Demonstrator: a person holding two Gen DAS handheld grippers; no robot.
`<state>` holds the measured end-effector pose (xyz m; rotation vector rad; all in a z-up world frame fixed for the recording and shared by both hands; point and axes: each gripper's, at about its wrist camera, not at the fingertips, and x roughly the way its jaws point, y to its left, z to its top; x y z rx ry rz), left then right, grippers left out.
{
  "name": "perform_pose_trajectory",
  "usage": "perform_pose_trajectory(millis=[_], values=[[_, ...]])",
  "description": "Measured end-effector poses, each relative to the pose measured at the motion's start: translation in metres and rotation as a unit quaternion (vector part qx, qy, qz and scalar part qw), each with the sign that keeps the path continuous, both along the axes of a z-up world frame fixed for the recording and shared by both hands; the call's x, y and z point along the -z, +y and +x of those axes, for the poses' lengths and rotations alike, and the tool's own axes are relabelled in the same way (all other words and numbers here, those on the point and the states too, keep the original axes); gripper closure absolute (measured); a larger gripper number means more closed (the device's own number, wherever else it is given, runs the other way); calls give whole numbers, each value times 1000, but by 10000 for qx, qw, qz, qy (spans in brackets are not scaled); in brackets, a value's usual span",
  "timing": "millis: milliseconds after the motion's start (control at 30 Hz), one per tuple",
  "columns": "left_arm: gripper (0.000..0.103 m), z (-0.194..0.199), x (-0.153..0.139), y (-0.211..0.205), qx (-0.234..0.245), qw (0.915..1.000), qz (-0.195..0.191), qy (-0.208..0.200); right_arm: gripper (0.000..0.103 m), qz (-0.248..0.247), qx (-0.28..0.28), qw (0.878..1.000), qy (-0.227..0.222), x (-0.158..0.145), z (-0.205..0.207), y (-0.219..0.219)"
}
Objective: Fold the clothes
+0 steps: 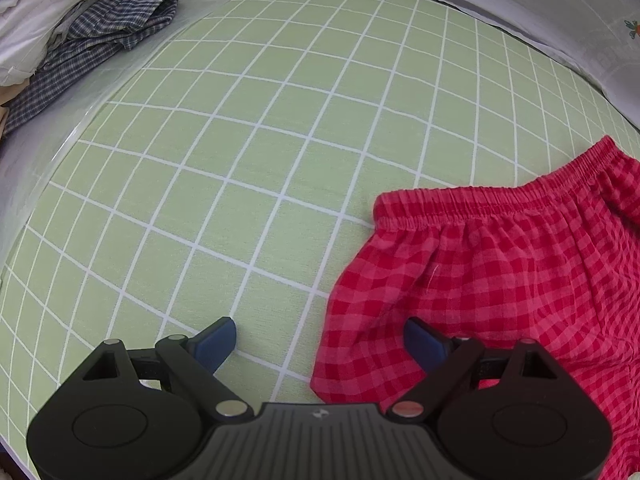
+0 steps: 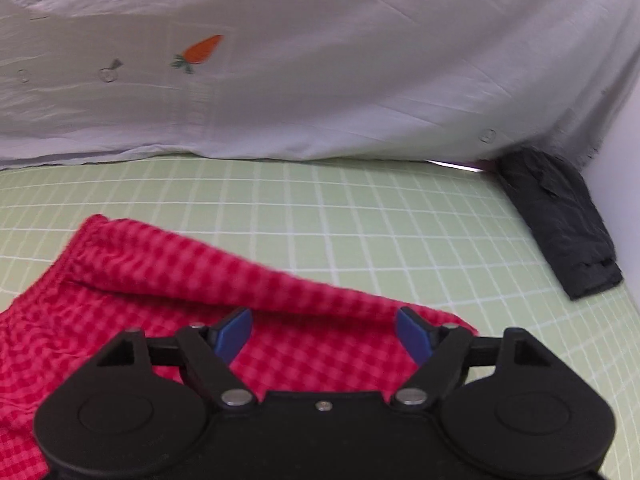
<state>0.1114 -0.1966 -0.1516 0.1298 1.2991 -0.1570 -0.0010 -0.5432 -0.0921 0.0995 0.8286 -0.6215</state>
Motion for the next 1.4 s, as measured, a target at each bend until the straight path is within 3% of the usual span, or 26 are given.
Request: perform_pose_trajectory(millis=[133, 300, 400, 467, 567, 633, 667, 700, 800, 900, 1000, 1033, 1067, 1100, 1167, 1300, 1400], values=[[21, 8, 3, 4, 47, 10000, -52, -31, 21, 57, -743, 9972, 103, 6, 45, 14], [33, 14, 0, 0, 246, 9995, -62, -175, 18, 9, -1013, 9943, 330, 21, 88, 9], [47, 23, -2, -5, 382, 9989, -91, -269, 18, 268, -1023, 9932, 480, 34, 99, -8], [65, 33, -3, -15, 489, 9982, -122, -314, 20, 475, -997, 9922, 582, 43, 105, -20], [92, 53, -1, -34, 754, 9962, -154, -401, 51, 982, -1068, 9882, 481, 50, 107, -37], [95, 68, 0, -48, 973, 9939, -133, -495, 79, 1117, -1236, 9851, 435, 49, 108, -43], [96, 77, 1, -56, 1075, 9925, -95, -577, 100, 1078, -1332, 9840, 484, 48, 110, -44], [96, 86, 0, -64, 1118, 9915, -99, -662, 103, 955, -1383, 9841, 574, 48, 113, -45], [96, 116, -9, -88, 1077, 9896, -181, -936, 103, 677, -1160, 9887, 658, 46, 113, -59], [91, 138, -28, -108, 992, 9867, -253, -1263, 103, 461, -362, 9963, 625, 42, 97, -87], [61, 140, -43, -116, 916, 9847, -347, -1444, 101, 666, 413, 9958, 481, 38, 63, -113], [44, 136, -46, -115, 906, 9844, -393, -1457, 100, 749, 616, 9944, 410, 36, 51, -119], [32, 131, -47, -112, 891, 9847, -420, -1437, 88, 821, 752, 9933, 310, 33, 38, -122], [31, 124, -46, -107, 871, 9855, -433, -1392, 66, 892, 888, 9918, 210, 31, 24, -125], [31, 109, -43, -82, 775, 9890, -405, -1196, 41, 986, 1075, 9893, 81, 27, -2, -125], [30, 79, -28, -14, 501, 9965, -290, -596, 26, 1109, 1279, 9854, 185, 31, -44, -119], [31, 50, -17, 23, 376, 9988, -269, -161, 25, 1394, 1535, 9781, 171, 39, -68, -113]])
